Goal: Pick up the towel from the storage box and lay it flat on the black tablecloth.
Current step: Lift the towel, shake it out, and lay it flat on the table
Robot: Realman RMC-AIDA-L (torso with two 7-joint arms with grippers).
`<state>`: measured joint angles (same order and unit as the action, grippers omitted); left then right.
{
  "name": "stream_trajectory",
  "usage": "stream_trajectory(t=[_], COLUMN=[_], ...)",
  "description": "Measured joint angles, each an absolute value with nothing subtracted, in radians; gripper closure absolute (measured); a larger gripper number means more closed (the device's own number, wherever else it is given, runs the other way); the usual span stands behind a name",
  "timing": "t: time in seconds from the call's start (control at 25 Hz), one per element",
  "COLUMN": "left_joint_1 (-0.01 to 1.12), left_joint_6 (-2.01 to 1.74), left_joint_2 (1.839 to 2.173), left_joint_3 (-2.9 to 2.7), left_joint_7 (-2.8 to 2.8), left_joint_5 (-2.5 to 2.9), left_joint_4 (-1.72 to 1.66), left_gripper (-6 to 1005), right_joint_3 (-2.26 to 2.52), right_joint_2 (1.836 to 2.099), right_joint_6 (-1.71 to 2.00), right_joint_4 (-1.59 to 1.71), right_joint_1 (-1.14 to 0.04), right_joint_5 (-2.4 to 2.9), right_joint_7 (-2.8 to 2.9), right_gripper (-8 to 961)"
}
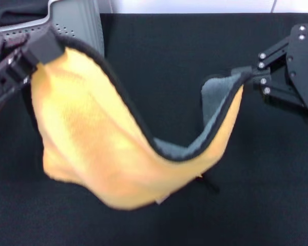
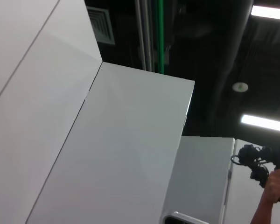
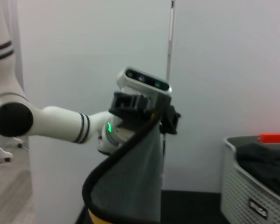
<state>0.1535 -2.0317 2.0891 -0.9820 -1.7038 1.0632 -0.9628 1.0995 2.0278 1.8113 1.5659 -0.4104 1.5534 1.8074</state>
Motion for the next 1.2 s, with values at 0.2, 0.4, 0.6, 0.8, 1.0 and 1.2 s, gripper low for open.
stream_trajectory(t=[0.2,0.4,0.6,0.8,1.0,1.2], left_joint_1=[0.059,-0.032,-0.108,-0.148,-0.142,-0.055], left_joint_6=[-2.037,-2.037,-2.037,-2.038,-2.038,-2.034], left_joint_2=[2.082,2.08,2.075,2.044,2.033,2.033], left_joint_3=[-1.063,-1.14,-1.191,-1.259,-1.269,-1.237], left_joint_7=[-1.706,-1.707,-1.711,-1.735,-1.77,-1.741], left_joint_5=[1.01,0.993,0.971,0.919,0.905,0.969], left_joint_4=[-1.006,-1.091,-1.162,-1.193,-1.15,-0.957], left_gripper=[972,972,972,972,972,972], right_joint_3=[1.167,1.22,1.271,1.277,1.282,1.309], right_joint_2=[2.028,2.028,2.028,2.028,2.028,2.028], right_joint_6=[1.812,1.812,1.824,1.838,1.849,1.838], right_joint_4=[1.636,1.665,1.702,1.736,1.713,1.544], right_joint_1=[-0.332,-0.278,-0.22,-0.202,-0.19,-0.19], right_joint_5=[1.479,1.435,1.385,1.332,1.289,1.288], right_joint_7=[1.845,1.856,1.869,1.924,1.965,1.917], right_gripper=[942,941,940,940,939,939])
